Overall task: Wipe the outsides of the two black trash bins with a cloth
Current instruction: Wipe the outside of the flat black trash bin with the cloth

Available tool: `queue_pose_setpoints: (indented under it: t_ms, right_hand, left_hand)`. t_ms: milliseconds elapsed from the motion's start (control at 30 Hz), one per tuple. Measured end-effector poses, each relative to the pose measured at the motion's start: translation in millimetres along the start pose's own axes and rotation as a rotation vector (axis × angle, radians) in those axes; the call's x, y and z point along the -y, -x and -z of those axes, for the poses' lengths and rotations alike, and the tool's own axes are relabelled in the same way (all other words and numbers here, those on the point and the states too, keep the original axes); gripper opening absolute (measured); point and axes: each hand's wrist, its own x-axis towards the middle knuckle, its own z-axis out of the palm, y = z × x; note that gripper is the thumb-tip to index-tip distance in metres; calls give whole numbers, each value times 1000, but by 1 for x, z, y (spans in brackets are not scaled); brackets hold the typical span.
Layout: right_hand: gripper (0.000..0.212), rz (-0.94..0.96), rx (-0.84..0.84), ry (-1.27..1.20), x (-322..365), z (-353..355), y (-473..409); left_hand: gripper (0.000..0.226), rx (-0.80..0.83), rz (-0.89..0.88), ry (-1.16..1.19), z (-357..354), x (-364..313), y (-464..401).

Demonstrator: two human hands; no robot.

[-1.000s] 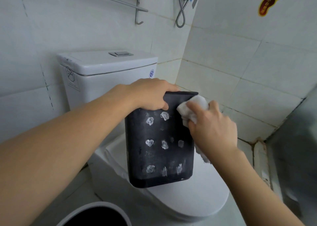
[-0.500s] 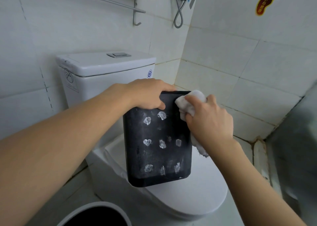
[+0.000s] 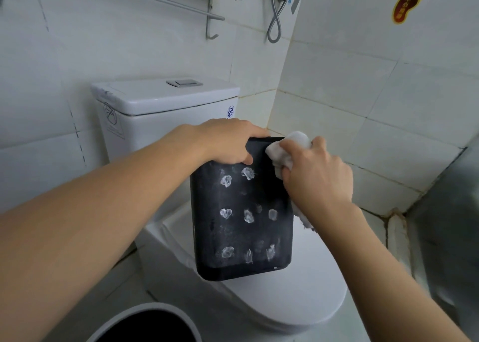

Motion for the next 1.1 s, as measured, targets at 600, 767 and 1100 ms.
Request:
queue_pose_setpoints:
  t_ms: [600, 767, 1100]
  right_hand:
    - [27, 15, 9, 30, -3, -7, 4]
    - [32, 39, 107, 62, -12, -22, 37]
    - [34, -44, -7, -126, -17, -12, -6]
  left_hand:
    - [65, 6, 3, -24, 0, 0, -2]
    - [61, 13, 7, -13, 1, 0, -4]
    - [64, -15, 11, -10, 0, -1, -2]
